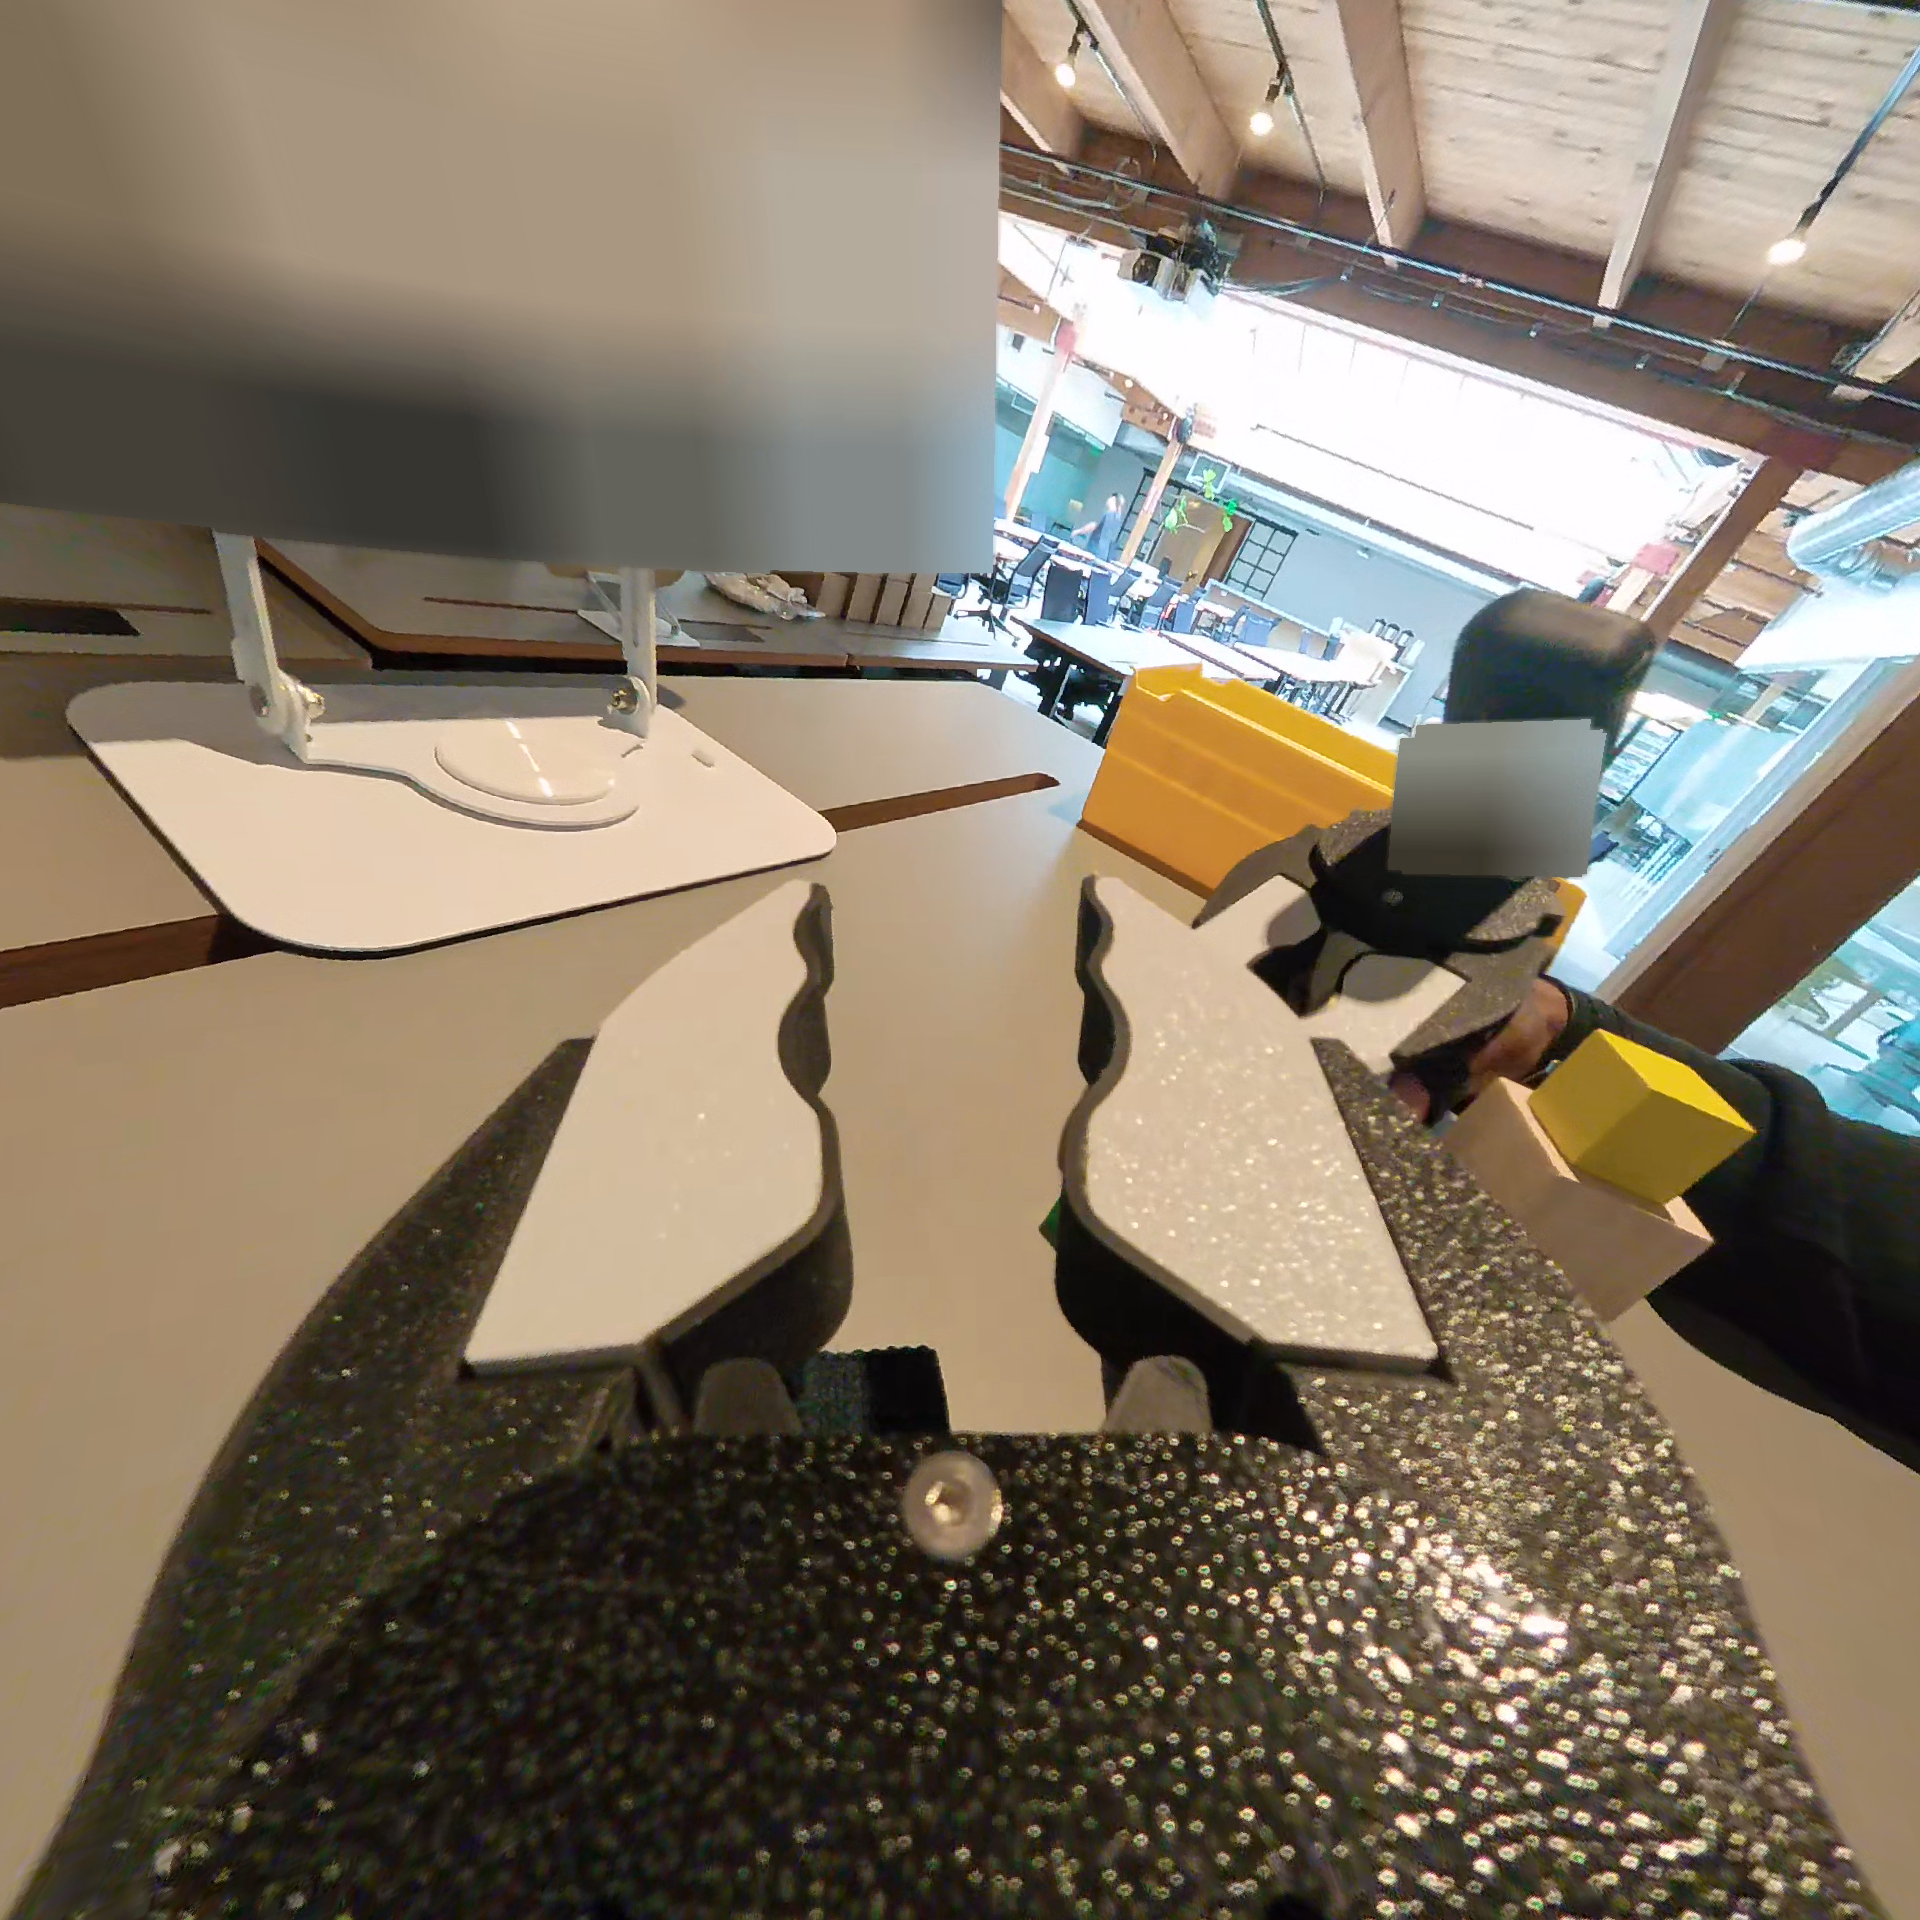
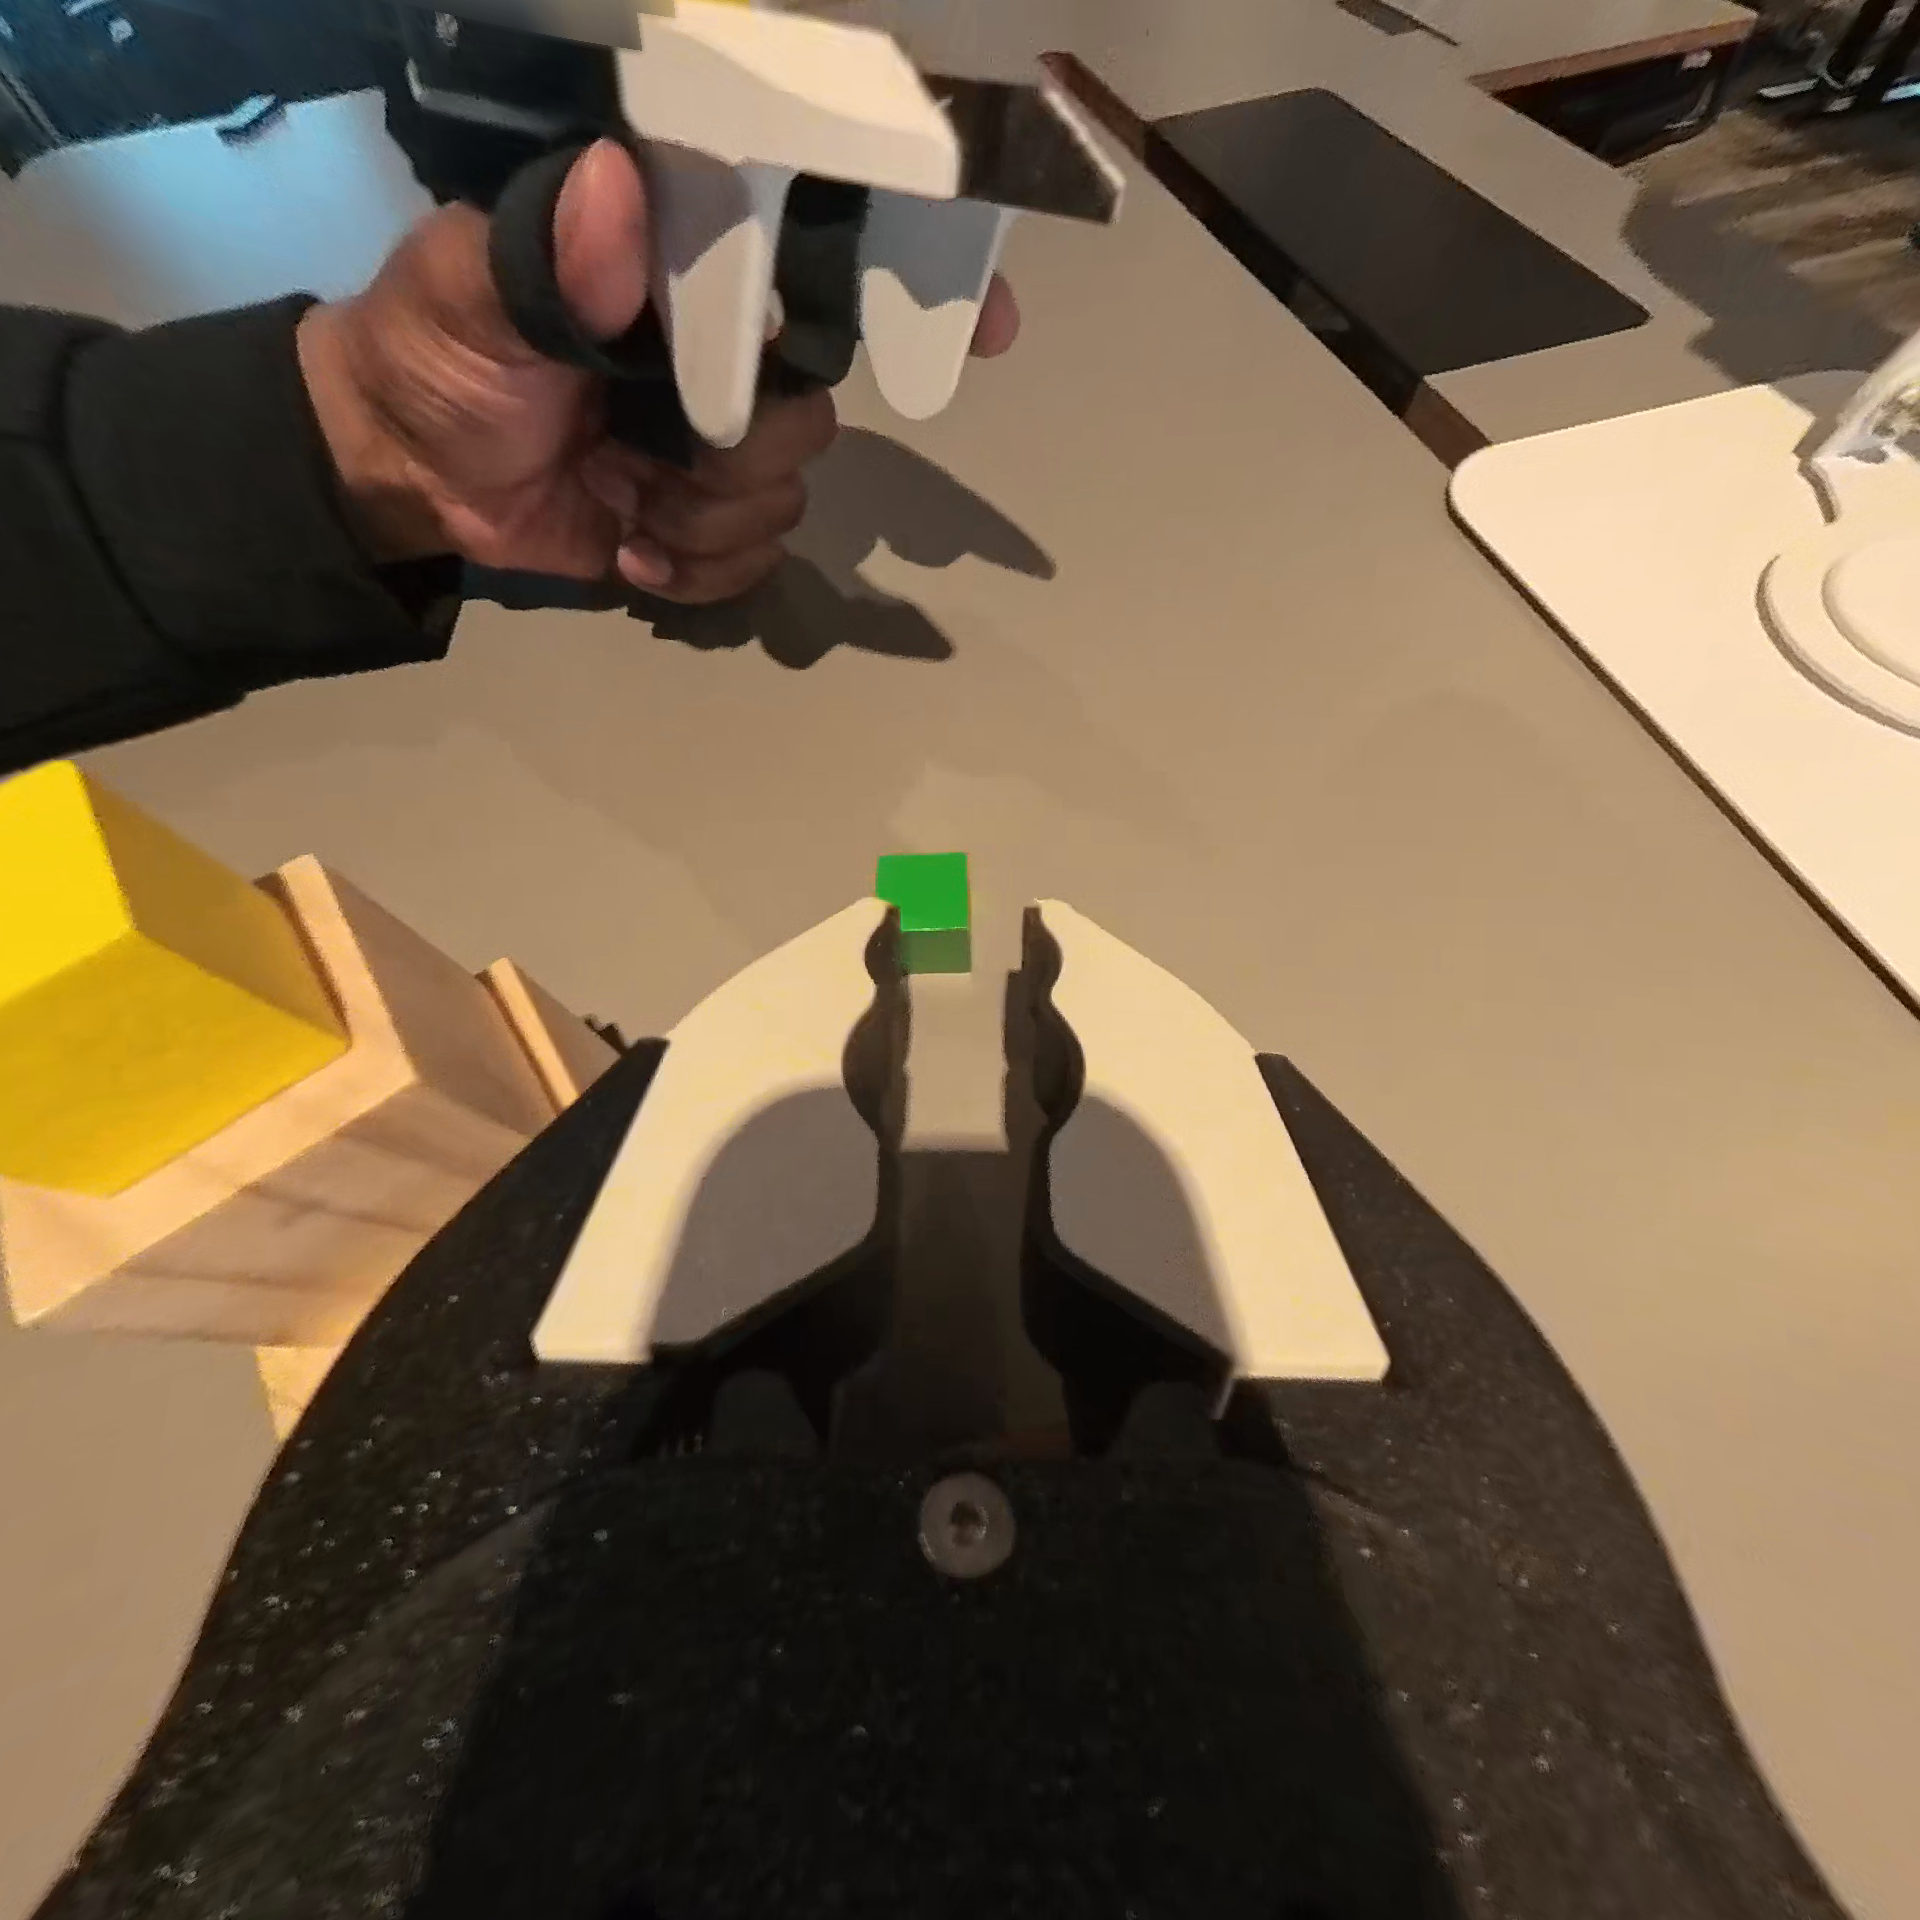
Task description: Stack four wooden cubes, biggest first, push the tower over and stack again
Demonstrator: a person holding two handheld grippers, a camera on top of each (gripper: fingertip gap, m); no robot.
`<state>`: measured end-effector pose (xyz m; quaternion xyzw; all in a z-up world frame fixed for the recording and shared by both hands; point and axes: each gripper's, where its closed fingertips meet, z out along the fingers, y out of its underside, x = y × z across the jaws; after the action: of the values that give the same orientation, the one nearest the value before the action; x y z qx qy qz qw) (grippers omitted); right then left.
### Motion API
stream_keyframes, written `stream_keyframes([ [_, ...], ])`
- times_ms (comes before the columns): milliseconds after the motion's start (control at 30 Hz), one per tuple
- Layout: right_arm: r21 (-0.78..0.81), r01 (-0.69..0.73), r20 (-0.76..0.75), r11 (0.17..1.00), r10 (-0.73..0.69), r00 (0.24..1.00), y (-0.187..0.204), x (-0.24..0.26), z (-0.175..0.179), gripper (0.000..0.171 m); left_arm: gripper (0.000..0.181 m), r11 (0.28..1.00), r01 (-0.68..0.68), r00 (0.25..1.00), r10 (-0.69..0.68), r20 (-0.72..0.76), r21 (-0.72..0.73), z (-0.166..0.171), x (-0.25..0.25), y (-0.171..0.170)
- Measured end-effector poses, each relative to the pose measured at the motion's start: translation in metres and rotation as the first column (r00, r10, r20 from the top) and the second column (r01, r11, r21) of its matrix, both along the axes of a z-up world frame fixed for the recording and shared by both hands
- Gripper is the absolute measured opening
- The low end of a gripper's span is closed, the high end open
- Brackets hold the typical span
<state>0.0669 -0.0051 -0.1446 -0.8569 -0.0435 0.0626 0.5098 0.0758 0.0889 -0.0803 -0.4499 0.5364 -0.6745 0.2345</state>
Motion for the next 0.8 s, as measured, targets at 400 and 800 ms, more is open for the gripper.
stream_keyframes([
  [400,-0.131,-0.007,0.038,0.991,0.012,0.999,0.010,-0.003,-0.018,0.024,0.044,1.000,0.010,1.000,-0.010,-0.011,0.001,-0.001,0.000,-0.001],
  [800,-0.143,-0.055,-0.005,0.988,0.055,0.998,0.013,-0.012,-0.019,0.033,0.044,1.000,0.015,1.000,-0.015,-0.012,0.001,-0.001,0.000,-0.002],
])
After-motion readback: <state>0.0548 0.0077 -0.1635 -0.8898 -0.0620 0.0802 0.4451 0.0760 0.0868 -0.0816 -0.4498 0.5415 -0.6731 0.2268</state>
